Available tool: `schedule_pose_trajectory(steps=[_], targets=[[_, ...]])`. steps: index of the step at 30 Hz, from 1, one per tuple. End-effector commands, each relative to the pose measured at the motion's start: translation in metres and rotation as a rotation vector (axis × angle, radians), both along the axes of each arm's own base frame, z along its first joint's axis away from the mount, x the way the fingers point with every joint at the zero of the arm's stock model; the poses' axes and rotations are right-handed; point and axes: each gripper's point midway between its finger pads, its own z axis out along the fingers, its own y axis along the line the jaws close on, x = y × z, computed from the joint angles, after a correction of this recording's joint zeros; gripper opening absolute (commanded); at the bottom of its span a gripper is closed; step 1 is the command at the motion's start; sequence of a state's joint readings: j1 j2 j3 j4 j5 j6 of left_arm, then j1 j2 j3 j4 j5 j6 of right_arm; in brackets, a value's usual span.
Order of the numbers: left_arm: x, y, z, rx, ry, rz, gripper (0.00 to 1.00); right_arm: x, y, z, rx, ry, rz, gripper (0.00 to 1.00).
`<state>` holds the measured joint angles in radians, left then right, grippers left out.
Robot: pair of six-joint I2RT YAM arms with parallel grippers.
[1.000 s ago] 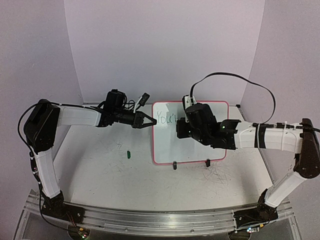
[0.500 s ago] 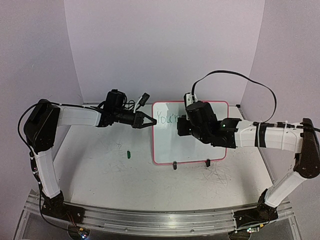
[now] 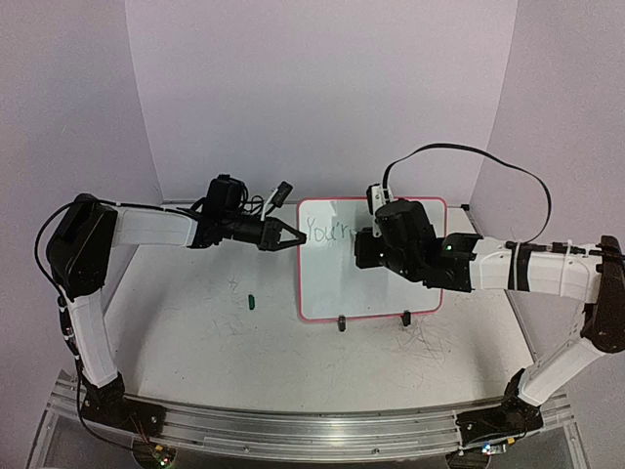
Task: Write a sentence on the whiteboard
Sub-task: Pick up the sentence from the whiteboard.
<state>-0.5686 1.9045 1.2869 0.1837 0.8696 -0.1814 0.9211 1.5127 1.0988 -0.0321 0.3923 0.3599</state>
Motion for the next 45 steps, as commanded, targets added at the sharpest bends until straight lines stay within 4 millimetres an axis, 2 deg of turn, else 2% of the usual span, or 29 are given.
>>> schedule_pose_trajectory(steps=[1, 11, 20, 28, 37, 45], targets=[[0.006, 0.005, 0.001, 0.028, -0.031, 0.049, 0.00, 0.005, 0.007, 0.008, 0.035, -0.027, 0.008, 0.00], [0.005, 0.006, 0.003, 0.027, -0.037, 0.048, 0.00, 0.010, 0.007, 0.004, 0.034, -0.026, -0.014, 0.00], [0.005, 0.005, 0.003, 0.027, -0.035, 0.048, 0.00, 0.009, -0.018, 0.002, 0.032, -0.028, -0.110, 0.00], [0.005, 0.005, 0.002, 0.027, -0.035, 0.048, 0.00, 0.011, -0.027, 0.007, 0.047, -0.037, -0.144, 0.00], [0.005, 0.005, 0.003, 0.026, -0.036, 0.048, 0.00, 0.017, -0.015, 0.016, 0.062, -0.064, -0.106, 0.00], [0.005, 0.005, 0.005, 0.024, -0.038, 0.046, 0.00, 0.020, -0.007, 0.014, 0.058, -0.064, -0.085, 0.00]])
